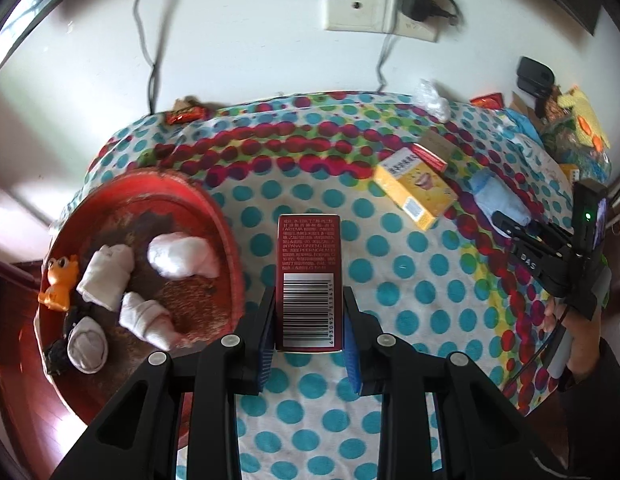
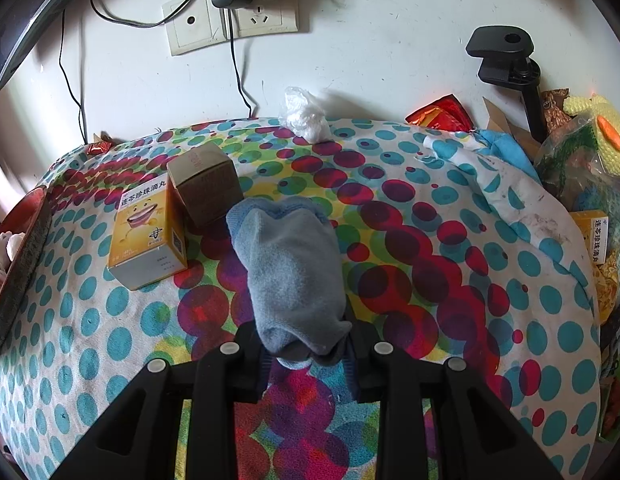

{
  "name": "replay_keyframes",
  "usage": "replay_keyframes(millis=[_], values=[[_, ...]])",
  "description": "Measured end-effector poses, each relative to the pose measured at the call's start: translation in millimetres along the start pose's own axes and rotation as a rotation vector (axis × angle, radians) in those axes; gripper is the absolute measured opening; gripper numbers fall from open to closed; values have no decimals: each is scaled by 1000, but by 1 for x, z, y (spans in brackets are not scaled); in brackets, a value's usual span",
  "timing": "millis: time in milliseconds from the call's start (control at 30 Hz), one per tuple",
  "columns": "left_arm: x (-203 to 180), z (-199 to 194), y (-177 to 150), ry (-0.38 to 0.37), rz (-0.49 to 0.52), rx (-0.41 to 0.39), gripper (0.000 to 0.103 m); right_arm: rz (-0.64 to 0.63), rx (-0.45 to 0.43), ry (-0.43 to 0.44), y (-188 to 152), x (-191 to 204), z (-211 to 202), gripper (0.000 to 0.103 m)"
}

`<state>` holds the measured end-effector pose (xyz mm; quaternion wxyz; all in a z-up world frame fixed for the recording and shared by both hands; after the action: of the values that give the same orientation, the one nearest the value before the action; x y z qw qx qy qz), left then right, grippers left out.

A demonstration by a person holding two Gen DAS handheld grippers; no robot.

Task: Organize objects
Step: 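Carry the red medicine box with the left gripper into the tray and release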

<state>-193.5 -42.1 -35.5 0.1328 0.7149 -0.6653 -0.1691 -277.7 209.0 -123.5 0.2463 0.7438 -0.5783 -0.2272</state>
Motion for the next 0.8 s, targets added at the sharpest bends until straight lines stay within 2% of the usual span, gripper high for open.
replay_keyframes(millis=[300, 500, 667, 800], values=[[54, -7, 1, 33, -89, -19, 27, 3, 0, -3, 1, 1, 0, 28], [91, -9, 6, 92, -130, -48, 27, 3, 1, -8, 1, 1, 1, 28], [126, -1, 12, 151, -163, -64, 27, 5, 1, -10, 1, 1, 1, 28], [152, 10, 14, 163, -214, -52, 27, 7, 2, -12, 1, 1, 1, 28]])
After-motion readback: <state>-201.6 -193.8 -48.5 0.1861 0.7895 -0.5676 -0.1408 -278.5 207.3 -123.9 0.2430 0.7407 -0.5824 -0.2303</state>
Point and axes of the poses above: each gripper's, at about its wrist camera, not at the fingertips, and z roughly the way its jaws point, x to its left, y to its top, the point moved 3 cm from there along z, roughly the way its jaws point, and after that the axes turned 9 degrees about -z, right-handed, at the moved point
